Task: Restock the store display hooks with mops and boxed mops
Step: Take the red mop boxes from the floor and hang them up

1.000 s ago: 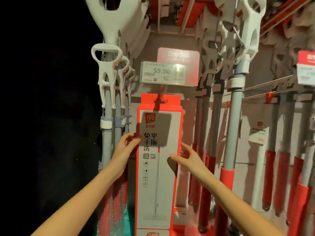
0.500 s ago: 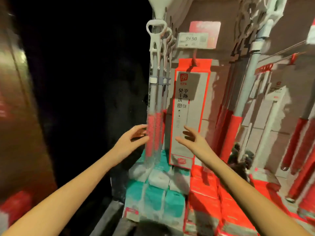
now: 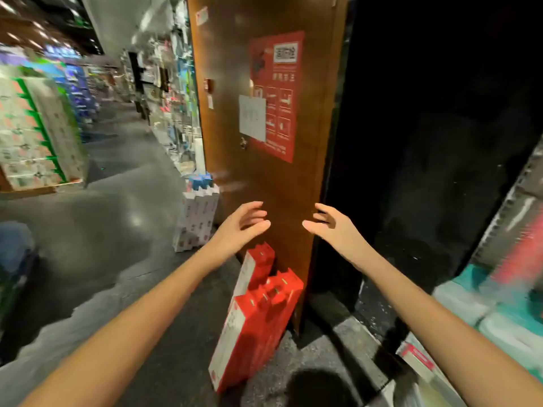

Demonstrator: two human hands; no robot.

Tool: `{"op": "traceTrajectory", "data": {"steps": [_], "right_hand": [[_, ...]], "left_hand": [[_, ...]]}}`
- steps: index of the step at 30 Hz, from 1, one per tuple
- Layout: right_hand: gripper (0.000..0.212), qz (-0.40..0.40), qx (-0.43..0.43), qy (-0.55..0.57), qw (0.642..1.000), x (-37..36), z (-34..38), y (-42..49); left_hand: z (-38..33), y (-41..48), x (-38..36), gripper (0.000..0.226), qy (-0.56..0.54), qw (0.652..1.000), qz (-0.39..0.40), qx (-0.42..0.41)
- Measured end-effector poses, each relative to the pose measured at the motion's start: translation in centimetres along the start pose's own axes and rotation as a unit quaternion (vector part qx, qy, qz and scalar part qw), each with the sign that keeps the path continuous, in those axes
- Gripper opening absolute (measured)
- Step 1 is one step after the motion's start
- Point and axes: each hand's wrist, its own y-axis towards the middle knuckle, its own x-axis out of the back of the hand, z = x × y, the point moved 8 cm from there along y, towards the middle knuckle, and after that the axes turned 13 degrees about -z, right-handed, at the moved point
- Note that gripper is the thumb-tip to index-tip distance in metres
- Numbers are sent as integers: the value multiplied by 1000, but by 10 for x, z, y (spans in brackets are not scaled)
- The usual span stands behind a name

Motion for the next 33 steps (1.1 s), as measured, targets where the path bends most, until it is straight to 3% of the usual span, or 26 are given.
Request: {"op": "traceTrajectory", "data": {"steps": [2, 5, 8, 13, 25, 33], "right_hand": [[65, 43, -2, 23, 999, -101, 20, 22], [61, 57, -7, 61, 996, -181, 39, 39], [57, 91, 6, 74, 993, -279, 61, 66], [58, 103, 5, 101, 990, -388, 81, 120], [67, 44, -75, 82, 993, -481, -2, 334], [64, -51, -166, 63, 983, -479, -92, 460]], "left_hand": [[34, 10, 93, 41, 8, 998, -59, 31], [56, 26, 170, 51, 15, 993, -106, 43], [84, 57, 267, 34, 35, 988, -141, 48], [136, 112, 371, 29, 33, 980, -188, 50], [288, 336, 350, 35, 19, 990, -97, 103], [389, 509, 266, 31, 49, 985, 22, 162]]}}
